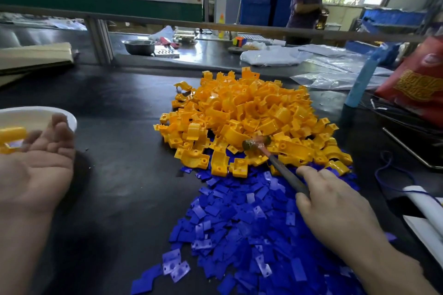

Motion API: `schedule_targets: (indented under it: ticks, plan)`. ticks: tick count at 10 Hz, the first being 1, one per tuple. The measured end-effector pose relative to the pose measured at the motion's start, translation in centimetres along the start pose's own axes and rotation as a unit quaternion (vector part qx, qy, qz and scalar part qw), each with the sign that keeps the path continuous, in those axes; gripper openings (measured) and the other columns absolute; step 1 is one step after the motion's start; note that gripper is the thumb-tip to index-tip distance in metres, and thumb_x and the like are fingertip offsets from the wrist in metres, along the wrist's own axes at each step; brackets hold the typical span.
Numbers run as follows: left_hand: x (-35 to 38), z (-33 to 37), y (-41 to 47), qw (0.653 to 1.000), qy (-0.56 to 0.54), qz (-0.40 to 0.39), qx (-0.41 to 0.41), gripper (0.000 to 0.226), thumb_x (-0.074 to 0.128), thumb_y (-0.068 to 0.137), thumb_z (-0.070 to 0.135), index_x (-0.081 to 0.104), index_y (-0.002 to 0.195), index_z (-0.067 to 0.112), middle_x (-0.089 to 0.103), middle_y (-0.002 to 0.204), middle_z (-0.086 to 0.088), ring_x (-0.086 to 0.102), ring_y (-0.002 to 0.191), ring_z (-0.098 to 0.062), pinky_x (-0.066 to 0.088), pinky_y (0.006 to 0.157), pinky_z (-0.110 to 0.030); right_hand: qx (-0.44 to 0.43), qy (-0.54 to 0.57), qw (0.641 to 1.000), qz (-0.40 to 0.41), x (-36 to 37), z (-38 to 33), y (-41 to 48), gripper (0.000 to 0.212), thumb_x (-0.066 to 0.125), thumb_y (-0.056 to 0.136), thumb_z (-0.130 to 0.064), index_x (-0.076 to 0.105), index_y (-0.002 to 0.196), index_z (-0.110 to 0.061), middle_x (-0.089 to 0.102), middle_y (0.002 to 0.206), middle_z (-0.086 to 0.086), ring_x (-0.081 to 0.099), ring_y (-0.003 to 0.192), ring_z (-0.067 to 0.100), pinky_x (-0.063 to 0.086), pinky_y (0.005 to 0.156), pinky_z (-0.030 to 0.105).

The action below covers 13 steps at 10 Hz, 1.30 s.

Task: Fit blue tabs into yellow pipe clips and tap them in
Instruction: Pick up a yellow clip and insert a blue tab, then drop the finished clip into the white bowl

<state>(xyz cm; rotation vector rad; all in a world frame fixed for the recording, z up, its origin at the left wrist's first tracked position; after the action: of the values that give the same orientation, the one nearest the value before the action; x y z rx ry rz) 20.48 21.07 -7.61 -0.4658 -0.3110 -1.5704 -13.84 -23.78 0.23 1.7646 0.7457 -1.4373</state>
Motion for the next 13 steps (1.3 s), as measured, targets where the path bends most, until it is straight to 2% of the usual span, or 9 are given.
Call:
schedule_targets:
  ticks: [2,3,4,5,6,8,11,12,13]
  plan:
    - [15.7,-4.8,-11.3,0.997,0.044,-0.027,0.064,0.016,0.059,0.084,0.034,0.064,0.099,0.033,0.073,0.105,0.009,0.063,0.114,-0.022,0.059,0.072,-0.032,-0.104,0.009,0.994,0.022,-0.8,-2.3,-1.0,0.047,0.037,0.087,-0.058,0.04,0.131,-0.04,0.048,0.118,-0.014,0.04,0.103,0.01,0.038,0.089,0.03]
    - [21.4,-5.5,-14.0,0.901,0.367,-0.17,0.157,0.043,0.06,0.093,0.033,0.049,0.128,0.055,0.052,0.137,0.02,0.053,0.123,-0.007,0.044,0.095,-0.031,-0.181,0.01,0.981,-0.066,0.2,-4.2,-1.9,0.062,0.031,0.083,-0.072,0.023,0.137,-0.042,0.037,0.137,-0.012,0.031,0.125,0.016,0.03,0.103,0.041]
    - [22.5,-9.0,-14.3,0.725,0.599,-0.264,0.215,0.068,0.052,0.098,0.036,0.012,0.152,0.044,0.009,0.155,0.027,0.013,0.144,0.0,0.021,0.118,-0.039,-0.221,-0.017,0.971,-0.094,0.9,-5.0,-2.3,0.061,0.032,0.086,-0.069,0.023,0.138,-0.04,0.028,0.147,-0.004,0.024,0.131,0.023,0.025,0.104,0.046]
    - [22.8,-10.0,-14.2,0.636,0.687,-0.282,0.208,0.068,0.043,0.099,0.044,0.005,0.155,0.036,0.004,0.162,0.018,0.0,0.147,-0.001,0.012,0.12,-0.037,-0.243,-0.028,0.967,-0.068,1.0,-5.0,-2.3,0.046,0.038,0.092,-0.055,0.034,0.135,-0.037,0.038,0.14,-0.004,0.032,0.123,0.024,0.029,0.098,0.045]
    - [22.9,-10.0,-14.6,0.587,0.725,-0.286,0.221,0.062,0.043,0.098,0.048,0.019,0.153,0.036,0.024,0.16,0.012,0.018,0.146,-0.011,0.022,0.115,-0.036,-0.256,-0.024,0.965,-0.052,1.1,-5.1,-2.3,0.034,0.041,0.095,-0.046,0.044,0.127,-0.035,0.051,0.12,-0.006,0.039,0.107,0.022,0.031,0.085,0.041]
    - [23.6,-9.1,-15.9,0.589,0.714,-0.299,0.231,0.054,0.048,0.08,0.07,0.054,0.124,0.039,0.049,0.117,0.019,0.041,0.107,-0.003,0.042,0.093,-0.028,-0.242,-0.003,0.97,-0.026,1.0,-5.1,-2.2,0.026,0.041,0.096,-0.039,0.053,0.119,-0.034,0.059,0.105,-0.009,0.045,0.097,0.019,0.03,0.079,0.039]
    - [24.8,-8.6,-17.7,0.546,0.753,-0.272,0.247,0.041,0.039,0.072,0.077,0.049,0.076,0.037,0.048,0.083,0.017,0.046,0.079,-0.004,0.038,0.07,-0.025,-0.205,0.05,0.977,0.011,1.0,-4.8,-2.0,0.026,0.044,0.093,-0.048,0.065,0.103,-0.037,0.054,0.109,-0.015,0.045,0.102,0.013,0.033,0.087,0.037]
    - [25.0,-8.1,-18.3,0.576,0.738,-0.257,0.241,0.032,0.043,0.082,0.067,0.048,0.078,0.036,0.055,0.072,0.014,0.052,0.067,-0.003,0.036,0.06,-0.023,-0.188,0.067,0.979,0.032,0.9,-4.7,-2.0,0.027,0.043,0.092,-0.05,0.067,0.097,-0.038,0.056,0.106,-0.015,0.047,0.103,0.012,0.034,0.087,0.038]
    - [24.9,-8.0,-18.7,0.658,0.691,-0.247,0.17,0.025,0.048,0.089,0.054,0.051,0.081,0.031,0.061,0.068,0.005,0.057,0.061,-0.01,0.045,0.054,-0.031,-0.182,0.11,0.976,0.034,0.8,-4.6,-1.9,0.026,0.045,0.093,-0.05,0.068,0.095,-0.037,0.057,0.107,-0.017,0.047,0.107,0.009,0.031,0.09,0.035]
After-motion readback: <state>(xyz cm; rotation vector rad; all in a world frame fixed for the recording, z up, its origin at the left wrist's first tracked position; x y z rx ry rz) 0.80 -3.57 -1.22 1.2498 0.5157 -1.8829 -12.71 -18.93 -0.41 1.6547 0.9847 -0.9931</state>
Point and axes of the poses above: each hand's wrist, its own y-axis towards the middle knuckle, its own x-axis out of the palm, z = x × y, the point moved 1 cm from there along y, towards the middle knuckle
